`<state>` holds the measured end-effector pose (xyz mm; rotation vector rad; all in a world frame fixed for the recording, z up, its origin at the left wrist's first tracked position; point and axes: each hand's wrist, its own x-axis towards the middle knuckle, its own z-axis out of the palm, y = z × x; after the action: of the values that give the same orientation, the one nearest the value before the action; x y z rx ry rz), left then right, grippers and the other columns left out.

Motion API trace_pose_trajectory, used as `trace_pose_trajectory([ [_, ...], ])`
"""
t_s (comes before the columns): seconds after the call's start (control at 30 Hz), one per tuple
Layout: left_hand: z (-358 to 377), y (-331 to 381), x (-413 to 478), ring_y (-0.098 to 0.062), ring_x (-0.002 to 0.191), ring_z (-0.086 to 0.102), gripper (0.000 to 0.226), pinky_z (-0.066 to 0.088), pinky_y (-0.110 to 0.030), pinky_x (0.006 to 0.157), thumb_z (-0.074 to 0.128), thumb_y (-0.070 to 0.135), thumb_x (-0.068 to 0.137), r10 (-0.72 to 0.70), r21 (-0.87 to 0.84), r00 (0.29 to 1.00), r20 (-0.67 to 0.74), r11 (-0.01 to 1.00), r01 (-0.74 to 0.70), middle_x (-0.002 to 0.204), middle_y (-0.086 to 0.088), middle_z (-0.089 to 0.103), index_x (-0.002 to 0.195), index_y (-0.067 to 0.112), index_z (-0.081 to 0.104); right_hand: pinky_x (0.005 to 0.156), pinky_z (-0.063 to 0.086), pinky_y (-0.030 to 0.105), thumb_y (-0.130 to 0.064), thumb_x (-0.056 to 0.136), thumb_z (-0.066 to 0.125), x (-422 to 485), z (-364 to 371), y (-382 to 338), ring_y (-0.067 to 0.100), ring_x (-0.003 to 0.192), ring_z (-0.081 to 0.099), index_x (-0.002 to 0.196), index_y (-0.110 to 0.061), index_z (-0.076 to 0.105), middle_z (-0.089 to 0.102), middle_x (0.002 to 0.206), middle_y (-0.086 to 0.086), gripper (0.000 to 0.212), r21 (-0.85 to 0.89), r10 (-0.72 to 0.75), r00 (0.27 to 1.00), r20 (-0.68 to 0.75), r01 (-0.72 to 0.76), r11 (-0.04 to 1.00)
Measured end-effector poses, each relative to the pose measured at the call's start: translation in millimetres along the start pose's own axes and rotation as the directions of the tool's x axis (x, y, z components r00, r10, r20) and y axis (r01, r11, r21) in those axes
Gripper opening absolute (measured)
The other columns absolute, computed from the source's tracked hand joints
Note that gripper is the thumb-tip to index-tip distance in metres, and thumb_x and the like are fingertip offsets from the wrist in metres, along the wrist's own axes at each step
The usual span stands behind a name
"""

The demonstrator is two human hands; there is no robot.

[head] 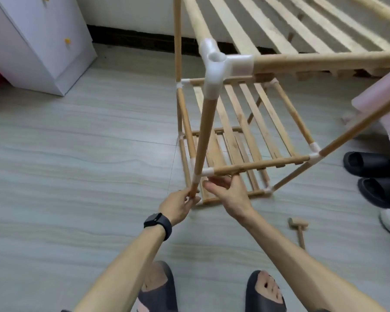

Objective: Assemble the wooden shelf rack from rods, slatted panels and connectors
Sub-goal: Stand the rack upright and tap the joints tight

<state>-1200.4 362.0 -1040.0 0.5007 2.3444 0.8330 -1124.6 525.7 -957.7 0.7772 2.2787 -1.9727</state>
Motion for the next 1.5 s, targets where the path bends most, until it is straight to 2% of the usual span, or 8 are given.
trace_pose_trajectory([
  [0.13,4,-13,18,-0.024,0.121,0.058,0.037,0.05,-0.044,0.097,0.052,0.045,0.101,0.002,0.109,0.996,0.093,0.994,-0.012,0.134,0.0,0.061,0.135,0.031,0.06,0.108,0.047,0.035,-0.051,0.079,0.084,6,22,-3,0.01,0.124,0.057,0.132,-0.027,0.056,0.063,0.132,-0.007,0.065,-0.276,0.053,0.979,0.196,0.003,0.961],
  [0.27,16,-35,33,-0.025,0.132,0.049,0.044,0.049,-0.046,0.102,0.057,0.045,0.098,-0.024,0.2,0.983,0.184,0.98,-0.013,0.144,-0.002,0.049,0.14,0.034,0.049,0.093,0.055,0.037,-0.05,0.1,0.056,20,41,-5,0.005,0.094,0.067,0.098,-0.03,0.068,0.075,0.093,-0.007,0.023,-0.485,-0.066,0.972,0.223,0.17,0.858],
  [0.43,24,-52,51,-0.026,0.128,0.051,0.052,0.052,-0.042,0.094,0.053,0.054,0.098,0.012,0.322,0.983,0.184,0.944,-0.072,0.148,-0.003,0.046,0.146,0.054,0.032,0.072,0.051,0.017,-0.049,0.1,0.055,28,20,1,-0.001,0.08,0.068,0.092,-0.034,0.064,0.073,0.082,-0.017,0.02,-0.476,-0.166,0.975,0.148,0.217,0.852],
  [0.6,49,-36,71,-0.022,0.138,0.041,0.053,0.043,-0.038,0.102,0.051,0.064,0.095,0.146,0.393,0.978,0.149,0.899,-0.194,0.155,-0.002,0.037,0.144,0.048,0.042,0.081,0.06,0.037,-0.051,0.099,0.055,24,-15,12,0.004,0.086,0.072,0.099,-0.028,0.066,0.075,0.087,-0.012,0.025,-0.456,-0.278,0.96,0.008,0.251,0.854],
  [0.73,75,-26,80,-0.027,0.131,0.048,0.053,0.042,-0.037,0.101,0.052,0.068,0.091,0.275,0.471,0.957,0.097,0.834,-0.287,0.152,-0.006,0.04,0.134,0.037,0.053,0.076,0.06,0.034,-0.054,0.099,0.052,15,-36,22,0.002,0.087,0.072,0.1,-0.034,0.065,0.074,0.092,-0.018,0.024,-0.491,-0.341,0.937,-0.074,0.263,0.83],
  [0.9,98,-19,72,-0.033,0.089,0.071,0.025,0.057,-0.038,0.061,0.086,0.033,0.077,0.519,0.43,0.84,-0.156,0.801,-0.415,0.11,-0.014,0.072,0.091,0.014,0.076,0.065,0.058,0.039,-0.056,0.1,0.051,13,-44,23,0.01,0.082,0.072,0.1,-0.035,0.062,0.074,0.09,-0.01,0.024,-0.515,-0.411,0.902,-0.132,0.292,0.806],
  [1.1,106,-22,77,-0.035,0.101,0.066,0.028,0.054,-0.043,0.076,0.066,0.036,0.096,0.437,0.301,0.889,-0.137,0.873,-0.382,0.139,-0.008,0.061,0.114,0.015,0.073,0.066,0.058,0.052,-0.048,0.101,0.054,15,-42,29,0.021,0.077,0.071,0.103,-0.023,0.063,0.072,0.083,0.001,0.027,-0.507,-0.376,0.919,-0.115,0.271,0.818],
  [1.5,112,-20,71,-0.033,0.106,0.063,0.029,0.052,-0.042,0.081,0.059,0.036,0.101,0.337,0.215,0.924,-0.179,0.93,-0.297,0.148,0.004,0.055,0.122,0.02,0.071,0.066,0.059,0.036,-0.033,0.104,0.059,19,-32,38,0.012,0.08,0.071,0.107,-0.02,0.064,0.074,0.09,-0.01,0.015,-0.474,-0.433,0.887,-0.159,0.315,0.822],
])
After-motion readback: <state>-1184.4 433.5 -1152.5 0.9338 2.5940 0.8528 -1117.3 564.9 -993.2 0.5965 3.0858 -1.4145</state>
